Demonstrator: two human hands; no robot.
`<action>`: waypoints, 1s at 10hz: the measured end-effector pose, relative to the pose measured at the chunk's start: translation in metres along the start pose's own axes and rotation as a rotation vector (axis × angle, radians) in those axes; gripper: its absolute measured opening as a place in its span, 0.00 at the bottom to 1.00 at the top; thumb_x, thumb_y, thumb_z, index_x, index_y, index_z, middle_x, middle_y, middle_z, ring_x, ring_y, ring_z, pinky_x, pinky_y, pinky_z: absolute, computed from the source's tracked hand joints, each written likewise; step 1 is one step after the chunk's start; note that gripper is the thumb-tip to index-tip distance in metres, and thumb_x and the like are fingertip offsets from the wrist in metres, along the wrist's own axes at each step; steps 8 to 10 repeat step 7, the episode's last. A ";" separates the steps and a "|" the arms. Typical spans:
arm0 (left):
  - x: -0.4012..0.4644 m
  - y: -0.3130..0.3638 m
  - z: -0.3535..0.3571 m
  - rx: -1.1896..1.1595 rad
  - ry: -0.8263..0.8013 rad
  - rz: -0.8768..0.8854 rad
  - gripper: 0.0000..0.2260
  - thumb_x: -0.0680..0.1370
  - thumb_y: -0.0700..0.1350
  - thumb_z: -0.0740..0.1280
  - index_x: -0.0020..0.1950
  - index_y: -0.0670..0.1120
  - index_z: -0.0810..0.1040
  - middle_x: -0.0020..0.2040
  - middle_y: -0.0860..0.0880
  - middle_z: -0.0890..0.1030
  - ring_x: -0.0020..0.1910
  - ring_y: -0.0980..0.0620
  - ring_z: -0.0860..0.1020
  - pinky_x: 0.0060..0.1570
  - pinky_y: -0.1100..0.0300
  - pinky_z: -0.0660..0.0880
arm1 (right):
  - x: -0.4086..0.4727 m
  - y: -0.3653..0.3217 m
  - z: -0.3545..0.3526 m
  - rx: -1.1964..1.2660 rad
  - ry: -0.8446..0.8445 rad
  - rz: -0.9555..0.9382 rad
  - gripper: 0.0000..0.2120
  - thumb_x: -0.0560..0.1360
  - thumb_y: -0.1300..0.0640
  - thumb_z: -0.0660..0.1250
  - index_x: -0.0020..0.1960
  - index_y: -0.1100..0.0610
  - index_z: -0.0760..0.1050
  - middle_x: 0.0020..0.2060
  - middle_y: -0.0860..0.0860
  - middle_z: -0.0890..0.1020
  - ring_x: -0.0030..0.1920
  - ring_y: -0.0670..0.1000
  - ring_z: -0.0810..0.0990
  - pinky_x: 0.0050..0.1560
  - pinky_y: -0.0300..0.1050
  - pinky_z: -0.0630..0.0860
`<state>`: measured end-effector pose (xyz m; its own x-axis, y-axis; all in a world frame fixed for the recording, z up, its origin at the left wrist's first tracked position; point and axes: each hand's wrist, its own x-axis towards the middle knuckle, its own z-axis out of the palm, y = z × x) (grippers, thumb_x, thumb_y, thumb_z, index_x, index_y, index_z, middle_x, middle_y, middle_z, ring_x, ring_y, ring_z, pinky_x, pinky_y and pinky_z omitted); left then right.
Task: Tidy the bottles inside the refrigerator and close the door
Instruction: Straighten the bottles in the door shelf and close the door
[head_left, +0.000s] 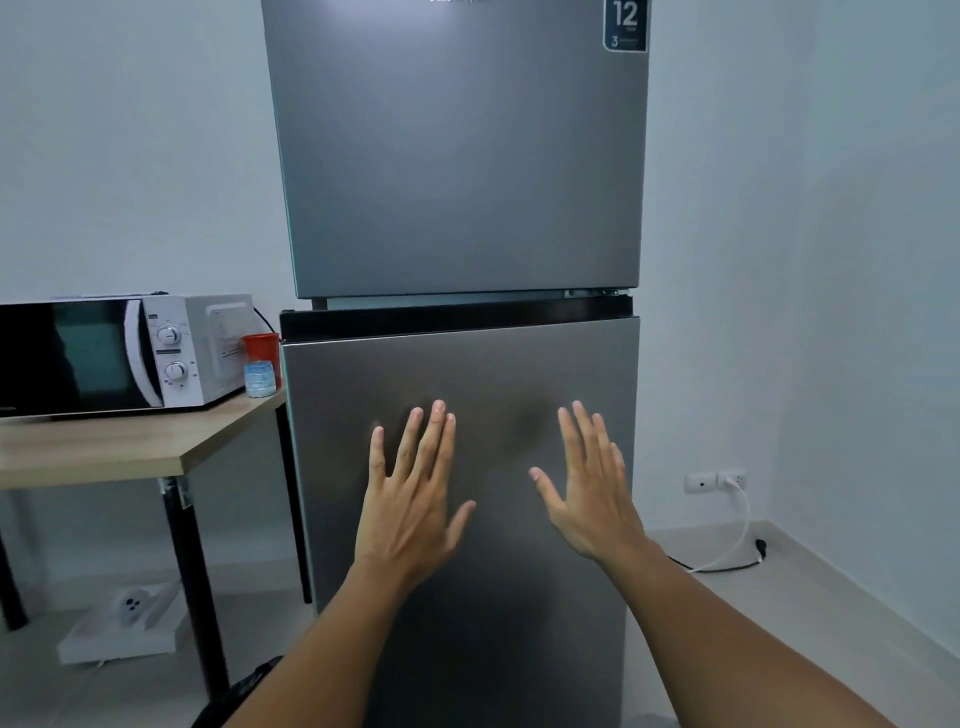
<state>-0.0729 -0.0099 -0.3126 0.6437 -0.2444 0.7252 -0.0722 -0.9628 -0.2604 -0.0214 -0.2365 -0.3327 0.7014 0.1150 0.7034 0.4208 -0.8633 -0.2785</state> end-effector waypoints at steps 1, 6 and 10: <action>0.021 -0.002 0.028 -0.026 0.013 -0.016 0.43 0.76 0.65 0.60 0.80 0.41 0.46 0.81 0.44 0.45 0.80 0.44 0.44 0.75 0.36 0.50 | 0.027 0.009 0.023 -0.049 0.015 -0.050 0.39 0.80 0.38 0.56 0.81 0.48 0.39 0.80 0.45 0.39 0.79 0.50 0.36 0.79 0.59 0.46; 0.074 -0.024 0.127 -0.021 0.130 -0.034 0.45 0.72 0.64 0.63 0.78 0.36 0.56 0.80 0.37 0.53 0.79 0.38 0.53 0.72 0.30 0.51 | 0.082 0.020 0.111 -0.137 0.350 -0.075 0.37 0.76 0.39 0.61 0.80 0.53 0.55 0.80 0.52 0.54 0.80 0.60 0.50 0.76 0.67 0.48; 0.059 -0.012 0.112 -0.170 0.124 -0.030 0.40 0.73 0.59 0.63 0.78 0.38 0.57 0.80 0.38 0.53 0.79 0.38 0.52 0.74 0.34 0.51 | 0.072 0.020 0.094 -0.063 0.267 -0.096 0.37 0.77 0.42 0.63 0.80 0.51 0.54 0.81 0.49 0.52 0.80 0.57 0.46 0.77 0.63 0.44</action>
